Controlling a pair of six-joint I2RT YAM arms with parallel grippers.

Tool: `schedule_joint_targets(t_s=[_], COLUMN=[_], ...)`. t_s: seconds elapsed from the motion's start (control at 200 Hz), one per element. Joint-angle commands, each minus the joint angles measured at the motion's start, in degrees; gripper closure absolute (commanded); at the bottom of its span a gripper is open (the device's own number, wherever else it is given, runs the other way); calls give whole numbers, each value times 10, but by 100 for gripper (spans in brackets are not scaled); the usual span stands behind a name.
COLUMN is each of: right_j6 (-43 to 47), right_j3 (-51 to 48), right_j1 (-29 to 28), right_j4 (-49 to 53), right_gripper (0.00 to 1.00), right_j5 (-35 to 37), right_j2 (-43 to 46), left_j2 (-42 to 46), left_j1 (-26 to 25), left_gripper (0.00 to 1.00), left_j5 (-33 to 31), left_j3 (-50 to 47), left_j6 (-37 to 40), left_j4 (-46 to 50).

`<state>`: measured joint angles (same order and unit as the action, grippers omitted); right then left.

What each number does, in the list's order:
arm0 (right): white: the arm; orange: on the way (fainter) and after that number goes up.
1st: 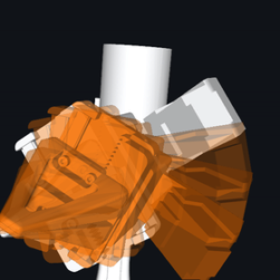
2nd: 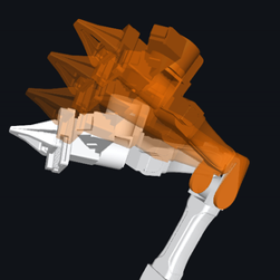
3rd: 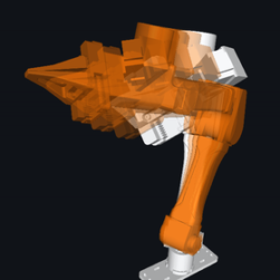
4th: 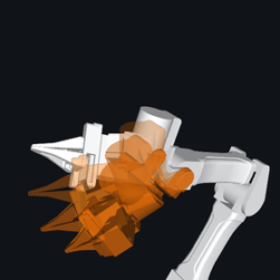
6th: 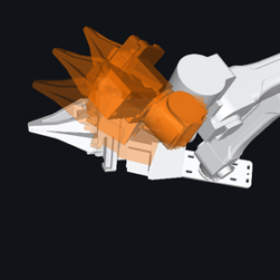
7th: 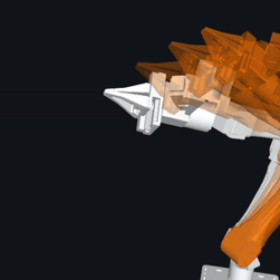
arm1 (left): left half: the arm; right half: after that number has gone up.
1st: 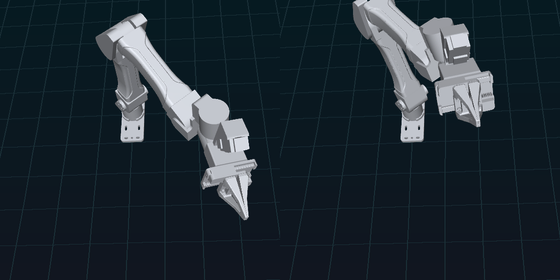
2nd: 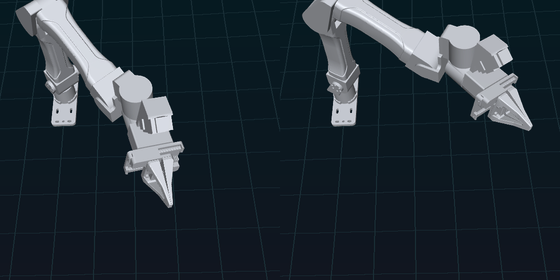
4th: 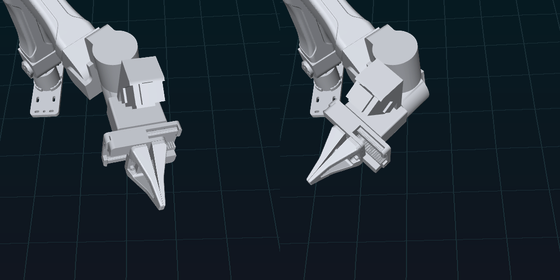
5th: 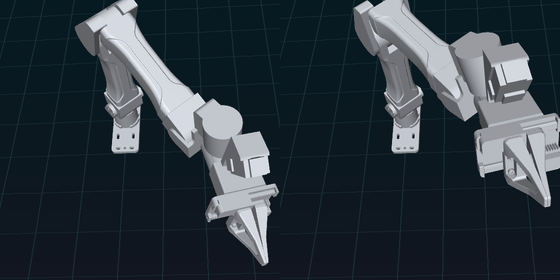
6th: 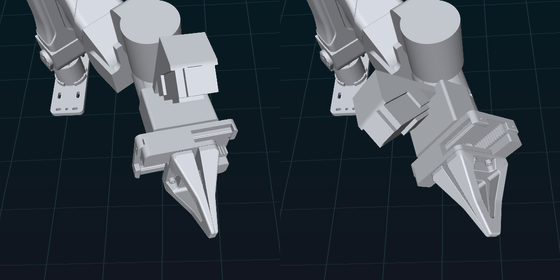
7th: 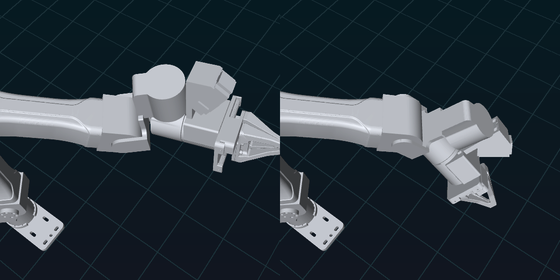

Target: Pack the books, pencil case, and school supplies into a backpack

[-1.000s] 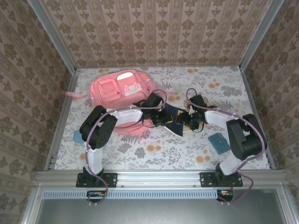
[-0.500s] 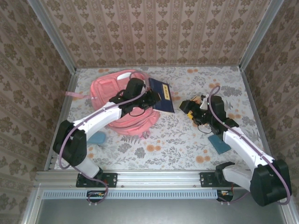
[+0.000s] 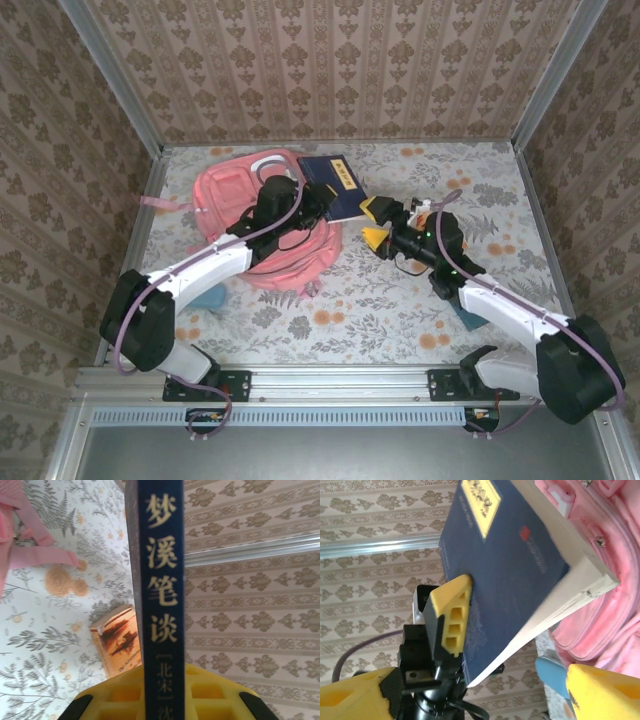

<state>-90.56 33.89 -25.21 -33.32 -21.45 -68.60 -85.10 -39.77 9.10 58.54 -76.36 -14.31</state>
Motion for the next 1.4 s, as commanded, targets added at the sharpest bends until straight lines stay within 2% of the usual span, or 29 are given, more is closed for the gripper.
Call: schedule_joint_targets(t_s=[0.0, 0.145, 0.275, 0.43, 0.565, 0.705, 0.79, 0.95, 1.055, 1.235, 1.395], right_j6=[-83, -112, -116, -137, -159, -145, -109, 13, 88, 190, 251], right_j3=[23, 34, 49, 59, 51, 36, 35, 57, 67, 80, 85], right_j1=[-9, -12, -15, -21, -27, -27, -26, -21, -14, 0, 11], right_j4=[-82, -108, -130, -145, -168, -138, -66, 118, 223, 349, 413], right_gripper=[17, 24, 33, 54, 67, 83, 88, 92, 92, 92, 92], right_j5=[42, 63, 72, 79, 88, 104, 110, 131, 151, 170, 177], right_j2=[-28, -58, -80, -107, -134, -117, -85, -26, 9, 50, 78], left_j2=[28, 27, 25, 19, 15, 24, 39, 71, 90, 93, 53], left_j1=[-9, -19, -24, -26, -25, -20, -12, 10, 30, 47, 45], left_gripper=[97, 97, 96, 97, 96, 82, 64, 31, 16, 4, 0], left_j5=[-31, -36, -40, -35, -32, -36, -36, -51, -58, -71, -56], left_j3=[-6, -7, -10, -7, -14, -28, -22, -2, 6, 45, 104], left_j6=[-34, -47, -52, -59, -72, -73, -58, 33, 107, 297, 481], left_j4=[-82, -97, -105, -110, -118, -93, 1, 202, 299, 430, 516])
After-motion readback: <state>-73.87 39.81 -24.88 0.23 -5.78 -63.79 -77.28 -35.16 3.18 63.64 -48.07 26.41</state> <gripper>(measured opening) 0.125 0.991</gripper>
